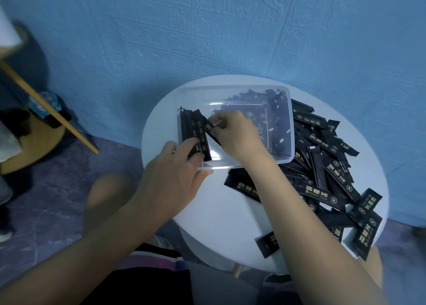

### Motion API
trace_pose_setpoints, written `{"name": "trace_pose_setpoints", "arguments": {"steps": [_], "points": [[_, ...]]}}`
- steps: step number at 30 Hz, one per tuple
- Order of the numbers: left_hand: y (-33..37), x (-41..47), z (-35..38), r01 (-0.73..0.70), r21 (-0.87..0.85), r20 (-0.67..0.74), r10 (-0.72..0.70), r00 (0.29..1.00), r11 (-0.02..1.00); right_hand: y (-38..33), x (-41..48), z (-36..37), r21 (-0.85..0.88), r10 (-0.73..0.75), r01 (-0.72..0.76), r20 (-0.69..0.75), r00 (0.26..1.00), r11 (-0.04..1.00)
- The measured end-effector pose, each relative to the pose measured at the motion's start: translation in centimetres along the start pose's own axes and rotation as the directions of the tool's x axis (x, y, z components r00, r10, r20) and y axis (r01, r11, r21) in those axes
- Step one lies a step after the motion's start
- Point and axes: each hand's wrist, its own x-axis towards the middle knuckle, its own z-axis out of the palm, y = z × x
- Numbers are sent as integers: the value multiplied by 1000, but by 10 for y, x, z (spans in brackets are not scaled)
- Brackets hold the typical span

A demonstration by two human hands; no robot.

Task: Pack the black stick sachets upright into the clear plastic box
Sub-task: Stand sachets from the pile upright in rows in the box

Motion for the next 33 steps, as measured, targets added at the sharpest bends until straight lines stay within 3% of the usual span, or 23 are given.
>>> {"name": "trace_pose_setpoints", "arguments": {"steps": [3, 11, 25, 29, 33], "points": [[-1, 1, -1, -20, 14, -4, 20, 1000, 1000, 0, 1, 4, 61, 9, -5, -57, 998, 998], [-1, 1, -4, -41, 31, 45, 39, 998, 999, 3, 2, 14, 206, 18, -17, -5, 1000, 978], [-2, -2, -2, -73, 42, -7, 73, 997, 996, -8, 10, 11, 206, -24, 5, 87, 996, 979], [0, -2, -2, -80, 49, -30, 82, 996, 996, -11, 11, 16, 131, -28, 22, 51, 998, 991], [-1, -3, 1, -93, 46, -44, 95, 994, 995, -10, 12, 19, 166, -30, 25, 25, 999, 986]]}}
